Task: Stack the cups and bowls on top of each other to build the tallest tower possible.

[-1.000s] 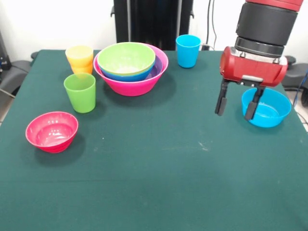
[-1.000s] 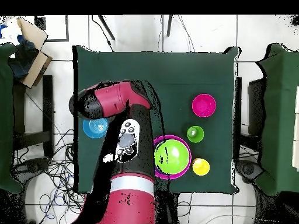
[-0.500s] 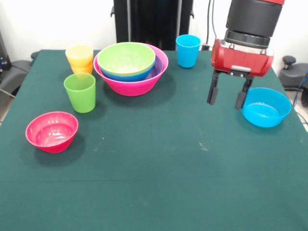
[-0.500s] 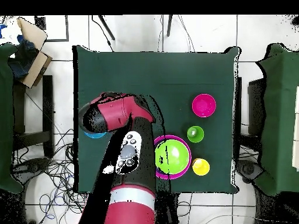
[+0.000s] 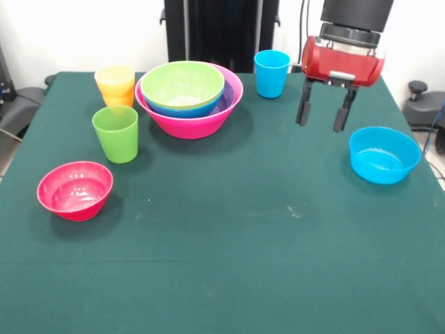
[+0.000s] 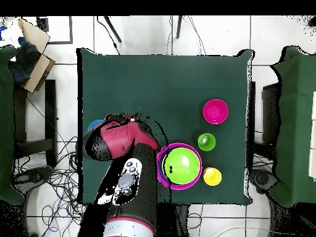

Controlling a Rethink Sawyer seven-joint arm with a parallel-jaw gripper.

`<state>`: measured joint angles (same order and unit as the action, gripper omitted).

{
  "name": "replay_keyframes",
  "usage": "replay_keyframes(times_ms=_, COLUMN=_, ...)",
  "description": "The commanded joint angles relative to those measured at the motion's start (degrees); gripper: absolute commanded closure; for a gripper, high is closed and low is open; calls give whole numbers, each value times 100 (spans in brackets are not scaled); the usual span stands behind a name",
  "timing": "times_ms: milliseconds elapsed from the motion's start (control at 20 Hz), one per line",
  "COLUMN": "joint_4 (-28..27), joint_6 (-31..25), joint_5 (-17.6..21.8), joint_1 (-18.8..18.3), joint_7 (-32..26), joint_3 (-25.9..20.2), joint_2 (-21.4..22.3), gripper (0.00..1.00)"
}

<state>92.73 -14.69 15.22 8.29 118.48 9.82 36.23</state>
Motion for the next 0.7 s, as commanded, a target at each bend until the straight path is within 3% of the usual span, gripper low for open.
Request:
replay_keyframes(times_ms=50, joint_4=645, joint_6=-49, joint_5=48, joint_1=371, joint_7=770, joint_3=3, joint_2=225, gripper=0)
replay_keyframes(times_ms=500, joint_4=397, joint_6=-651, joint_5=-413, joint_1=1162, joint_7=1083, joint_3=463, joint_2=186, gripper=0)
replay_keyframes(times_ms=700, joint_4=147, joint_6=-854, joint_5=-676, joint_1=1227, joint_7=972, joint_3=471, joint_2=135, gripper=0)
